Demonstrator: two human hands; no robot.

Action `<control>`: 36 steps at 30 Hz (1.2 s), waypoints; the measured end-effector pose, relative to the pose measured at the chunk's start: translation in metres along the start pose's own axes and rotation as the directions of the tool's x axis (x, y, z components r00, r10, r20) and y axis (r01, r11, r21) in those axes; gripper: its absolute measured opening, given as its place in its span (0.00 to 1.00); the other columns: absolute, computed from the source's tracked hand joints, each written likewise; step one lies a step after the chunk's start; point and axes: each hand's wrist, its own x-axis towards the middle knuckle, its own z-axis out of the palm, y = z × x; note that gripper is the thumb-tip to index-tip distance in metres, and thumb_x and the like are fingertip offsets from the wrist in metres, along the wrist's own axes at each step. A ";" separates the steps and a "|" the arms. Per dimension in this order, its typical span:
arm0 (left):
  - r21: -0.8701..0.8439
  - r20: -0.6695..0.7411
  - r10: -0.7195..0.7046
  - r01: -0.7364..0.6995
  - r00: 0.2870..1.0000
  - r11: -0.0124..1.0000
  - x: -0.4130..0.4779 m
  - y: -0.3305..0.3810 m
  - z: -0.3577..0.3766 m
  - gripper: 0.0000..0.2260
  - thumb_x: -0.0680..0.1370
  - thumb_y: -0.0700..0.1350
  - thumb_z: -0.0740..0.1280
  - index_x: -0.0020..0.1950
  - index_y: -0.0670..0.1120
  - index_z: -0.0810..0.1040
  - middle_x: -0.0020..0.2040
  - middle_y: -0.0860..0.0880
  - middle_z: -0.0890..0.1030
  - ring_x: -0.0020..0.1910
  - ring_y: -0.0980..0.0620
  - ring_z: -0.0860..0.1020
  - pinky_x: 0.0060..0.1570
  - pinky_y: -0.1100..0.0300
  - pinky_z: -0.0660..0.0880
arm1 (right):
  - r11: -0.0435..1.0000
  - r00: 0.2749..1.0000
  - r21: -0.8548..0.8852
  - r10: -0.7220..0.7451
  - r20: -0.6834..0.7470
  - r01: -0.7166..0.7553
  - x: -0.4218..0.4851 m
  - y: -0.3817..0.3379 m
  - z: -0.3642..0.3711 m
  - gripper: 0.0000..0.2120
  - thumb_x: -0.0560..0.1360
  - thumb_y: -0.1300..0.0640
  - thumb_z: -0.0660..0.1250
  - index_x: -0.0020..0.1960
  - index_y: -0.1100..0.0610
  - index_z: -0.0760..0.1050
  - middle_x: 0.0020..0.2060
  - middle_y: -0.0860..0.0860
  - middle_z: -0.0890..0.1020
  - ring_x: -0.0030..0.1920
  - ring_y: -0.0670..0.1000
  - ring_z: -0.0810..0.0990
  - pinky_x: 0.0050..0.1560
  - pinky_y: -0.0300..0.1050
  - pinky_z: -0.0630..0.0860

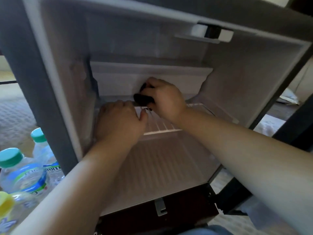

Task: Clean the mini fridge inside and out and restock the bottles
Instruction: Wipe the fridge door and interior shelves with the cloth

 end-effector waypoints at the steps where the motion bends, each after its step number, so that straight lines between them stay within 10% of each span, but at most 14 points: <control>1: -0.007 0.005 -0.004 0.005 1.000 1.000 0.000 0.001 0.001 0.28 0.76 0.60 0.49 0.60 0.42 0.76 0.57 0.40 0.77 0.56 0.41 0.74 0.54 0.53 0.69 | 1.000 0.999 -0.011 0.013 0.030 -0.013 -0.004 0.004 -0.002 0.09 0.61 0.62 0.77 0.42 0.58 0.83 0.41 0.58 0.79 0.38 0.60 0.80 0.31 0.43 0.76; 9: 0.037 0.040 -0.008 0.006 0.999 0.999 0.001 0.001 0.004 0.23 0.78 0.57 0.55 0.65 0.43 0.71 0.62 0.40 0.75 0.62 0.40 0.71 0.62 0.50 0.66 | 0.857 0.915 -0.429 0.377 0.146 -0.285 -0.035 0.039 -0.039 0.12 0.71 0.61 0.71 0.54 0.59 0.81 0.57 0.59 0.75 0.56 0.63 0.74 0.45 0.51 0.75; 14: 0.044 0.062 -0.017 0.014 0.998 0.999 0.002 0.002 0.003 0.23 0.78 0.56 0.54 0.64 0.42 0.71 0.61 0.39 0.74 0.62 0.39 0.70 0.61 0.49 0.66 | 0.634 0.974 -0.743 0.197 -0.114 -0.215 -0.034 0.079 -0.099 0.12 0.59 0.62 0.74 0.41 0.64 0.82 0.45 0.60 0.82 0.48 0.62 0.78 0.44 0.48 0.78; 19: 0.023 0.077 -0.021 0.019 0.997 1.000 0.000 0.002 0.000 0.22 0.79 0.55 0.54 0.63 0.41 0.72 0.61 0.39 0.75 0.62 0.39 0.70 0.63 0.49 0.66 | 0.699 0.949 -0.692 0.310 0.062 -0.183 -0.068 0.078 -0.071 0.22 0.71 0.63 0.61 0.64 0.70 0.73 0.65 0.67 0.73 0.68 0.67 0.69 0.69 0.60 0.66; 23: 0.009 0.100 -0.022 0.022 0.995 1.000 0.000 0.000 -0.002 0.21 0.79 0.54 0.54 0.63 0.42 0.72 0.61 0.40 0.75 0.62 0.40 0.70 0.64 0.49 0.66 | 0.762 0.958 -0.647 0.214 0.191 -0.041 -0.094 0.072 -0.067 0.15 0.66 0.66 0.71 0.52 0.70 0.80 0.55 0.66 0.80 0.58 0.66 0.78 0.60 0.60 0.74; 30: 0.022 0.103 -0.027 0.025 0.994 0.999 0.001 0.001 -0.001 0.21 0.79 0.54 0.54 0.65 0.42 0.71 0.63 0.40 0.74 0.63 0.40 0.70 0.65 0.48 0.65 | 0.642 0.969 -0.727 0.142 -0.200 -0.244 -0.069 0.074 -0.128 0.12 0.72 0.63 0.65 0.53 0.68 0.79 0.60 0.64 0.78 0.60 0.65 0.76 0.64 0.57 0.70; 36: -0.036 0.095 0.018 -0.014 0.995 0.999 0.000 0.000 0.000 0.20 0.79 0.52 0.55 0.63 0.40 0.73 0.62 0.39 0.75 0.62 0.41 0.70 0.63 0.52 0.66 | 0.850 0.969 -0.466 0.229 -0.093 -0.245 -0.135 0.058 -0.063 0.12 0.72 0.63 0.62 0.49 0.66 0.82 0.54 0.61 0.82 0.58 0.62 0.79 0.60 0.54 0.74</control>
